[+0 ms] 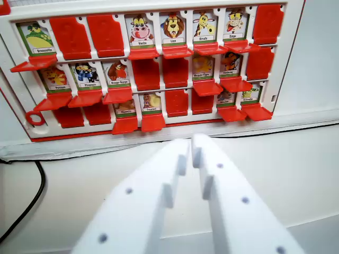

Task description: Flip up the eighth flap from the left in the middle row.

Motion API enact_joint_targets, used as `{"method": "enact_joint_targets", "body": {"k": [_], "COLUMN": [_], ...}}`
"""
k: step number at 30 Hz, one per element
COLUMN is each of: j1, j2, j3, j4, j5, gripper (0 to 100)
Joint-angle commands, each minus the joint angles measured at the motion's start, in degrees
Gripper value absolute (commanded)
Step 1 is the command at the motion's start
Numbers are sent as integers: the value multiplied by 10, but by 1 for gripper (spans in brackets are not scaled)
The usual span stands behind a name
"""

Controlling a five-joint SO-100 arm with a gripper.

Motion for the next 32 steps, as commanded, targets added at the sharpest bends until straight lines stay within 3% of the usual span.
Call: {"method": "enact_joint_targets", "body": {"k": [1, 11, 32], "j1": [-25, -56, -62], "j2": [63, 91, 94], "j3": [-89, -63, -54], "j4": [59, 68, 60], "j5": [1, 5, 13], "gripper": [0, 0, 0]}}
